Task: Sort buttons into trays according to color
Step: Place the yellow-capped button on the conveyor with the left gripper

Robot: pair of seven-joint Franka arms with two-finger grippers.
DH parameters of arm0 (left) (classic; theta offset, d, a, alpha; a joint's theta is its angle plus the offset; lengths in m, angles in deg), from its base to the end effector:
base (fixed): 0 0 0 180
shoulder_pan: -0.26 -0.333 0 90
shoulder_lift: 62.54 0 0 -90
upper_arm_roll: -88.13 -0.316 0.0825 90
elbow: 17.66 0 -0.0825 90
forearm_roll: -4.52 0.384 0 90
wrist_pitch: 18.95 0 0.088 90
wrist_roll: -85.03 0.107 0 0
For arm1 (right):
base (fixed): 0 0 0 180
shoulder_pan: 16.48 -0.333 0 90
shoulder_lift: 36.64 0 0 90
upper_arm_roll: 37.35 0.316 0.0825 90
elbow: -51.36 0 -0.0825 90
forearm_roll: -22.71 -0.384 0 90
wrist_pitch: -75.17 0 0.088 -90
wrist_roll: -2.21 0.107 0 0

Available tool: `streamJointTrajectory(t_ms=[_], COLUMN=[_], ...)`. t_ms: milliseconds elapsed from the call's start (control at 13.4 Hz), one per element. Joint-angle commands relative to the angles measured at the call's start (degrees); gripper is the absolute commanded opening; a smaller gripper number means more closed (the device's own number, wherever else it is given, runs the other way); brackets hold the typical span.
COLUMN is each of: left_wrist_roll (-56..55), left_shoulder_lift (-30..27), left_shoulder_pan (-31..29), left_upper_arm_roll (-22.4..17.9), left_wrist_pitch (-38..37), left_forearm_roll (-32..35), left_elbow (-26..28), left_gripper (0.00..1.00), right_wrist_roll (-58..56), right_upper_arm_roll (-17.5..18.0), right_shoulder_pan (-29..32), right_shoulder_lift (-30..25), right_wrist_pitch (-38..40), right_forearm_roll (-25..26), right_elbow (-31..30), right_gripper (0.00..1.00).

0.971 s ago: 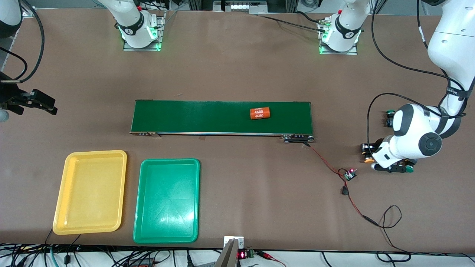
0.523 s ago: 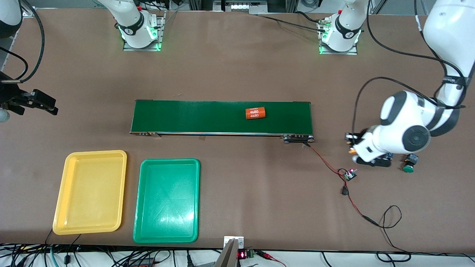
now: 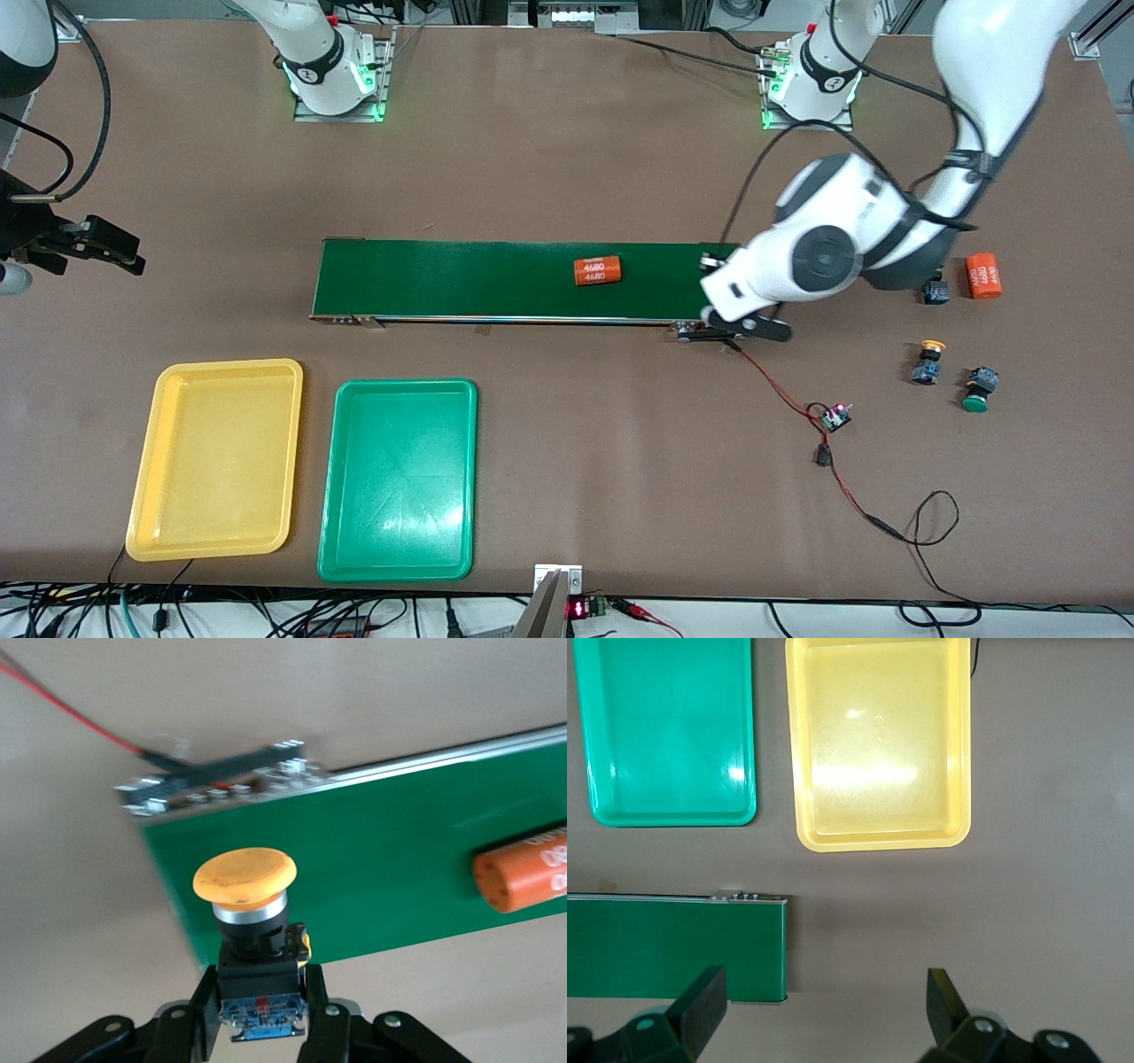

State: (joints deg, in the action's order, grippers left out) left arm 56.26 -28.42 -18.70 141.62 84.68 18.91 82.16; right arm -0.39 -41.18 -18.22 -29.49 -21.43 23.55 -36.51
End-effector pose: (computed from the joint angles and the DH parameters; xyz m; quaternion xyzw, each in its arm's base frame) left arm 0.5475 -0.2836 0.3266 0.9795 -0.0873 -0.1789 0.0319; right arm 0.6014 -0.0210 0.5805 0.9998 0.0055 0.0134 0.0120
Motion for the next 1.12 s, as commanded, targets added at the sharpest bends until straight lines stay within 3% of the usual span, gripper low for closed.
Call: streamJointTrajectory(t_ms=[0, 149, 448, 747, 821, 896, 1045], left_wrist_roll=[-7.67, -11.12, -11.22, -11.39, -11.65, -11.48, -11.92], left_shoulder_lift=[1.82, 1.91, 2.52, 3.75, 3.76, 3.49, 2.53], left_shoulder_pan=[4.27, 5.33, 5.51, 7.26, 7.53, 7.35, 6.65], left_upper_arm_roll=[-0.31, -0.57, -2.42, -4.0, -4.09, -4.09, -3.83], left_wrist_pitch=[5.94, 12.44, 13.09, 14.14, 14.14, 13.88, 12.57], left_forearm_roll=[-0.32, 0.29, 0.47, 1.09, 1.17, 1.17, 1.08], left_elbow=[2.82, 7.12, 7.76, 7.5, 7.5, 7.23, 6.62], left_gripper=[0.08, 0.08, 0.1, 0.18, 0.52, 1.0, 1.0], right_wrist_roll=[0.15, -0.12, -0.65, 0.05, -0.2, -0.03, 0.14], right_upper_arm_roll=[0.06, 0.06, -0.03, 0.32, 0.5, 0.58, 0.41], right_shoulder_pan=[0.16, 0.25, 0.34, -0.1, -0.1, -0.28, -0.02], right_shoulder_lift=[-1.78, -1.79, -1.61, -1.7, -1.7, -1.79, -1.79], right_wrist_pitch=[1.05, 0.97, 0.71, 0.7, 0.88, 0.97, 1.06], right_forearm_roll=[-0.66, -0.49, -0.14, -0.4, -0.05, 0.21, 0.04], right_elbow=[-0.72, -0.46, -0.11, 0.16, 0.16, 0.16, 0.25], right_gripper=[1.0, 1.0, 1.0, 1.0, 1.0, 1.0, 1.0])
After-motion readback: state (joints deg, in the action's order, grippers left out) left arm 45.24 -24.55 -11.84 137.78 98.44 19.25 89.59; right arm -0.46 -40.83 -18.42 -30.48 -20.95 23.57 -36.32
